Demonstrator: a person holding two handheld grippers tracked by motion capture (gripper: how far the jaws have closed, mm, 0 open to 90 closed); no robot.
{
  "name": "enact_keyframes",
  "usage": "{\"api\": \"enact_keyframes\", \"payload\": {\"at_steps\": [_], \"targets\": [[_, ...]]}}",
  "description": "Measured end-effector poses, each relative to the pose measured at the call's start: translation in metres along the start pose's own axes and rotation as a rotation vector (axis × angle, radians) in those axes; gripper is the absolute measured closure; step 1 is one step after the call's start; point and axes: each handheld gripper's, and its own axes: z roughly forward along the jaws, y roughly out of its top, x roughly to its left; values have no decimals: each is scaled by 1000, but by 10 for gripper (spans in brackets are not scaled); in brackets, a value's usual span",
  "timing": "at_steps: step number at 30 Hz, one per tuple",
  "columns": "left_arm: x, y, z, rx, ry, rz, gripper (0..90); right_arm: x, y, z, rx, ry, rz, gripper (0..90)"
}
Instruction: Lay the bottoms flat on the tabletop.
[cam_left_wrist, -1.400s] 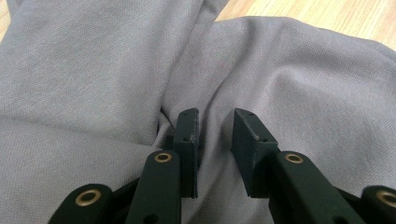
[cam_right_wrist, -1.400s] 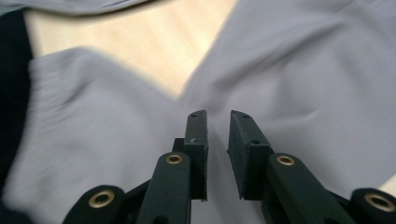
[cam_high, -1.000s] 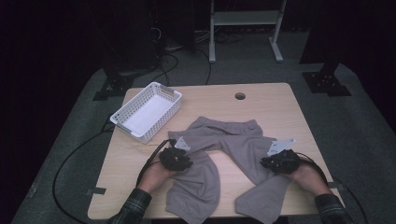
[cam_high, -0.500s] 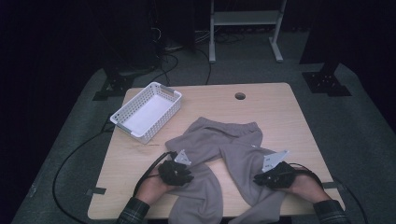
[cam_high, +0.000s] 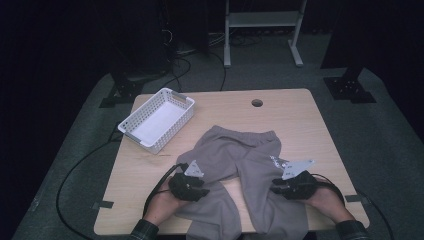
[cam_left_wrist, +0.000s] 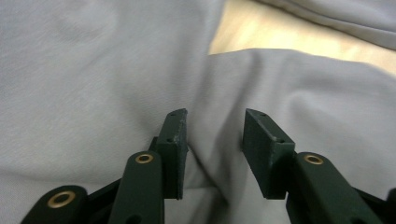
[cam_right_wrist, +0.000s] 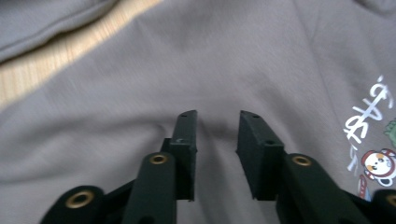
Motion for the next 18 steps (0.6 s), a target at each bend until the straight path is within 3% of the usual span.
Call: {"api": "enact_keyframes", "payload": {"at_steps": [3,6,12,16,18], "targets": [[5,-1,7,31,23,-4,559,2,-1,7,32,-22,-17,625],[1,-2,6,34,11,19,583,4,-2,8,36,-7,-31,623],[-20,-10,1,48,-53,82,586,19,-4,7,32,79,-63,634],[-30,-13,-1,52,-111,109,567,34,-5,4,48,145,-95,625],[-34,-13,-1,56,-161,121,521,41,-5,2,62,176,-105,621]]}}
